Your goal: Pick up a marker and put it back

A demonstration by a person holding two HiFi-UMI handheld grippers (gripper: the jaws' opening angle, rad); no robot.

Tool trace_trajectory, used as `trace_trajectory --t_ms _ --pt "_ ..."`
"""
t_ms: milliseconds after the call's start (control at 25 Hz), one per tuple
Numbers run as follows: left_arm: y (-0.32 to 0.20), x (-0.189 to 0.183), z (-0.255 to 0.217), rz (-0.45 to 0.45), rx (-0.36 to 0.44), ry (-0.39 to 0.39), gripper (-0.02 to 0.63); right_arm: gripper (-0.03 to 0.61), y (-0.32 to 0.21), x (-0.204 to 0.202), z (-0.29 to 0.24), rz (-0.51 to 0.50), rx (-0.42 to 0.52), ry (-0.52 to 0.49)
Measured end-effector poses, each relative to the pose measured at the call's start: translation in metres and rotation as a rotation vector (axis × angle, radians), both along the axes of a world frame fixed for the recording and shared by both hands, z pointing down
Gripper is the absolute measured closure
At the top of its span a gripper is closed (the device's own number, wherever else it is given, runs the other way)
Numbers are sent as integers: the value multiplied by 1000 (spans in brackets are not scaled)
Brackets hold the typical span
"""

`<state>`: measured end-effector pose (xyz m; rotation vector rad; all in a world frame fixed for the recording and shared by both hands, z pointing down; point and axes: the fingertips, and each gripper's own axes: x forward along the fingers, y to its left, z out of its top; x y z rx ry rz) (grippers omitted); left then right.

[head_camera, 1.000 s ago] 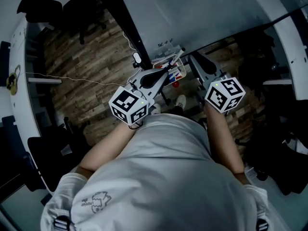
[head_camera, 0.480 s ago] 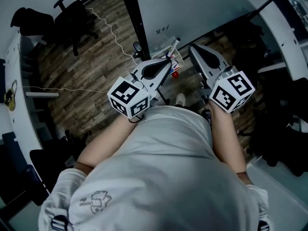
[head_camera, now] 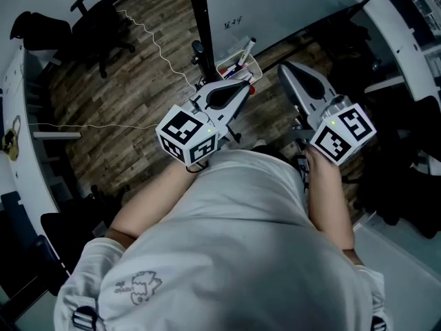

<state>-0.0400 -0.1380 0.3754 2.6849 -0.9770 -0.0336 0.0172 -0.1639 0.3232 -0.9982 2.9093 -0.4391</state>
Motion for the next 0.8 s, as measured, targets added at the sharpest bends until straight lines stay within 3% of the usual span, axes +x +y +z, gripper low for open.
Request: trace_trajectory --t_ms 400,800 --pt "52 36 -1 -117 -2 -33 609 566 47 33 6 -119 -1 -8" --pt "125 107 8 -240 2 -26 609 566 119 121 26 -148 -19 -8"
